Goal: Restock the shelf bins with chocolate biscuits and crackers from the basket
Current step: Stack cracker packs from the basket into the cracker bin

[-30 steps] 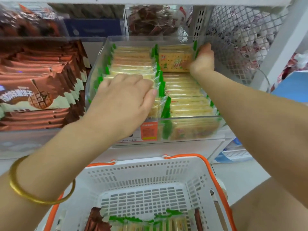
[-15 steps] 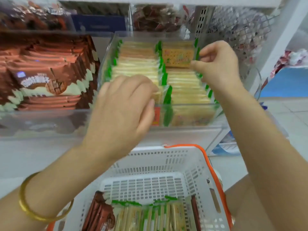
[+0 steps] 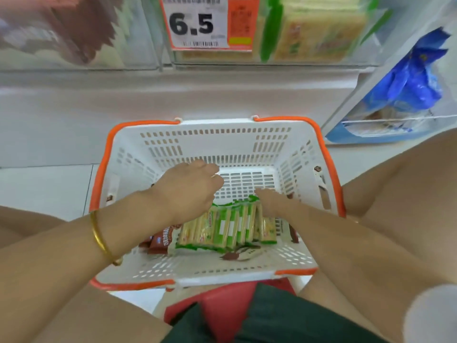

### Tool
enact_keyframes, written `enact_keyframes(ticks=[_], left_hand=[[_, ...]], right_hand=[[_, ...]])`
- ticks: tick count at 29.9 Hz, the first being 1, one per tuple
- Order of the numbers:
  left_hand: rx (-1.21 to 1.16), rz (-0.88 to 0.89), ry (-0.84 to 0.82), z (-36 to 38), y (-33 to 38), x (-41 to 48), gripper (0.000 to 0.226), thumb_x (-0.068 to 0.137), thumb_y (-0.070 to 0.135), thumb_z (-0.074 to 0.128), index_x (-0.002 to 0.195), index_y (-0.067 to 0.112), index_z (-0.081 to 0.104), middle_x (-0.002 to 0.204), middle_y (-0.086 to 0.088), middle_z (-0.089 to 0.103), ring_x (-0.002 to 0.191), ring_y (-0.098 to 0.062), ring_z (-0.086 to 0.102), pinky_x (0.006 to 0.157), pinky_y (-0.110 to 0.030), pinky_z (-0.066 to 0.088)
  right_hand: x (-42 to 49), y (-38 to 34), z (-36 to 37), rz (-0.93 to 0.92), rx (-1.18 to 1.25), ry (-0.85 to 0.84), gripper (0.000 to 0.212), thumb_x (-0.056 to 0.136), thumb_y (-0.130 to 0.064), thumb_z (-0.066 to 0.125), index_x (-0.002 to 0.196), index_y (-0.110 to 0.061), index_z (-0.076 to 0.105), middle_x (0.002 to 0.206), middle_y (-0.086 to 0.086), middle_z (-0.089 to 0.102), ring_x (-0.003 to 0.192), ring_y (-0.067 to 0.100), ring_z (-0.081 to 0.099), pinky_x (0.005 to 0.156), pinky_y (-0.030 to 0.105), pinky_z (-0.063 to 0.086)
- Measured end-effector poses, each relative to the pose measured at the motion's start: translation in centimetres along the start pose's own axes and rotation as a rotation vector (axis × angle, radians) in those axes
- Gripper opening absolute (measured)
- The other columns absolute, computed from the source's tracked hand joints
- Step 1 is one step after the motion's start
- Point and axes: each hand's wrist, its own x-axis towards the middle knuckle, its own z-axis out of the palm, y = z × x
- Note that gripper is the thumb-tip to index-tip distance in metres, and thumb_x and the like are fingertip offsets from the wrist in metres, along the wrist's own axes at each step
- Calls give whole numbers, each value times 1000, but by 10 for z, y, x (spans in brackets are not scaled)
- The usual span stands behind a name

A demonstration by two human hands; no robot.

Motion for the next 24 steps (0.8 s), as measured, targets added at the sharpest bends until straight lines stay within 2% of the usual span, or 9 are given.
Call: enact_keyframes(ticks=[2, 4, 5, 7, 10, 13, 18, 21, 24], left_hand=[[-26, -13, 15, -2, 0, 1, 38, 99, 27, 36, 134, 17, 44, 142, -3, 38, 128, -22, 37, 102, -39, 38], [-42, -25, 20, -2, -1, 3, 37, 99, 26, 36, 133, 17, 46, 142, -3, 38, 127, -22, 37, 101, -39, 39], [-46, -27, 14, -2, -2, 5, 36, 99, 26, 36, 133, 17, 46, 142, -3, 38, 127, -22, 37, 100, -39, 39], [-43, -24, -9, -1, -1, 7, 36, 99, 27, 35, 133, 17, 45, 142, -3, 38, 128, -22, 36, 101, -39, 39], [-74, -21, -48, -2, 0, 12, 38, 100, 29, 36, 135, 18, 43, 143, -2, 37, 129, -20, 36, 103, -38, 38], [-206, -30, -91, -5, 1, 20, 40, 99, 31, 40, 137, 19, 42, 140, 0, 41, 126, -18, 39, 102, -37, 39], [-519, -129, -133, -33, -4, 32, 54, 96, 34, 52, 144, 16, 33, 145, -4, 40, 128, -19, 42, 103, -30, 37], [-673, -197, -47, -59, -15, 32, 43, 90, 31, 62, 129, 18, 49, 126, -2, 55, 108, -17, 54, 83, -28, 44], [-786, -208, 88, -80, -21, 25, 27, 85, 24, 69, 110, 19, 61, 109, 0, 63, 95, -17, 59, 83, -35, 50]], right_hand=[[9, 2, 11, 0, -38, -35, 83, 88, 11, 44, 153, -18, 0, 153, 13, 28, 109, 27, 57, 84, 36, 52], [13, 5, 24, 2, -116, -17, 82, 87, 9, 45, 153, -16, 2, 120, 11, 56, 85, 25, 60, 68, 34, 50], [13, 7, 27, 5, -165, 27, 76, 87, 8, 45, 151, -13, 10, 111, 10, 57, 86, 26, 59, 68, 35, 51], [13, 12, 26, 11, -260, 75, 58, 87, 8, 45, 142, -5, 32, 121, 14, 52, 92, 27, 59, 73, 37, 54], [4, 12, 6, 36, -380, -29, 24, 86, -6, 61, 109, -7, 56, 111, 9, 58, 77, 20, 59, 67, 32, 53], [-13, 3, -47, -45, -395, -102, 39, 79, -24, 75, 112, -9, 58, 111, 4, 58, 96, 23, 60, 76, 31, 51], [-88, -27, -151, -201, 302, 2, 31, 79, -22, 76, 106, -12, 62, 92, 0, 59, 71, 10, 58, 67, 25, 52], [-131, -31, -176, -305, 641, 116, 23, 78, -16, 75, 98, -11, 63, 81, 1, 62, 63, 10, 59, 74, 31, 52], [-159, -29, -186, -347, 750, 176, 31, 69, -23, 76, 95, -15, 61, 77, 8, 65, 66, 16, 59, 72, 30, 51]])
